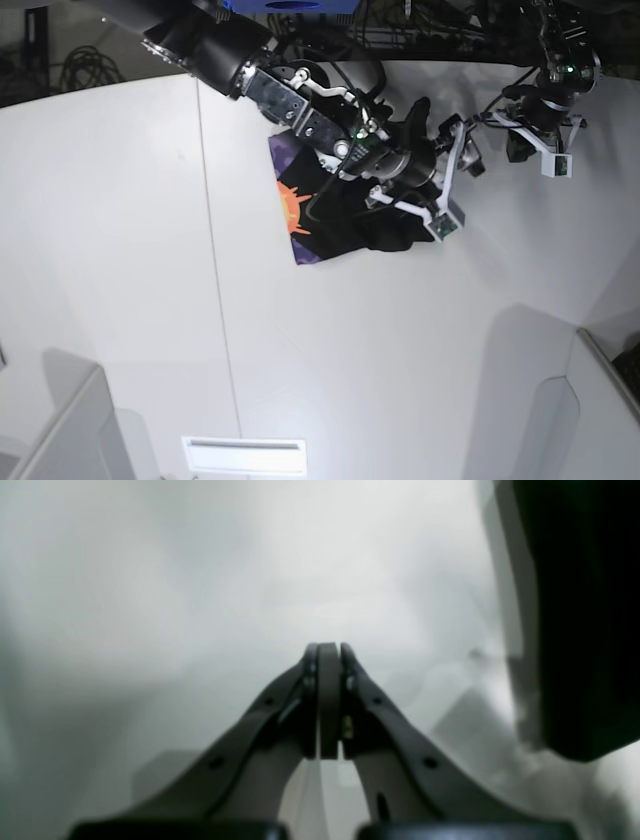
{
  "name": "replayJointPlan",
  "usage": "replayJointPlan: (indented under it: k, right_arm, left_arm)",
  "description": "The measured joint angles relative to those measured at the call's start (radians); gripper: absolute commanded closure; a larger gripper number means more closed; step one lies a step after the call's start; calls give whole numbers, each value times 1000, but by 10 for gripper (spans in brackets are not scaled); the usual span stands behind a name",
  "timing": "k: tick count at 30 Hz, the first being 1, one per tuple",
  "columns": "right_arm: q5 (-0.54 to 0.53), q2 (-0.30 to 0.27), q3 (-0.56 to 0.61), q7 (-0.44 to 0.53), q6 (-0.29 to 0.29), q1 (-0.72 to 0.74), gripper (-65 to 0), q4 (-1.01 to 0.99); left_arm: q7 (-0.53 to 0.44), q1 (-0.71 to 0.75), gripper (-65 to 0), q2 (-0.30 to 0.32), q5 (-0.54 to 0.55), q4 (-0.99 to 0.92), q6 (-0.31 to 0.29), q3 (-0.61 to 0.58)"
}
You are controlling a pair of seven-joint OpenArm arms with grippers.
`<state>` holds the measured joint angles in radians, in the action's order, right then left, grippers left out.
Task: Fold the T-shirt properly
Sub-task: 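Press the folded end down onto the bundle with the right gripper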
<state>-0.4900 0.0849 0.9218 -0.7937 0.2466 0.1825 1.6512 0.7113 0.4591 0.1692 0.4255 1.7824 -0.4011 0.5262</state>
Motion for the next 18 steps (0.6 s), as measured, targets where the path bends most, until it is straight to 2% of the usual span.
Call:
replayJointPlan:
  k: [1, 4, 6, 8, 15, 18]
  right_arm:
    - [-3, -20, -27, 12, 2, 0, -255, 31]
    - [4, -93, -113, 8, 32, -12, 0, 82]
    - [8, -131, -154, -5, 34, -18, 0, 89]
    - [4, -140, -189, 1, 34, -21, 0, 89]
    - [0, -138, -200, 2, 30, -39, 0, -66]
    - [3, -119, -200, 7, 31, -39, 0, -121]
  left_arm:
    - [0, 0, 0, 0, 0, 0, -14, 17]
    - [1, 2, 0, -5, -3, -5, -16, 42]
    - [0, 8, 0, -6, -2, -6, -19, 42]
    - [1, 10, 0, -6, -2, -6, -19, 42]
    - [0, 6, 0, -5, -2, -6, -19, 35]
    - [1, 7, 0, -6, -2, -6, -19, 35]
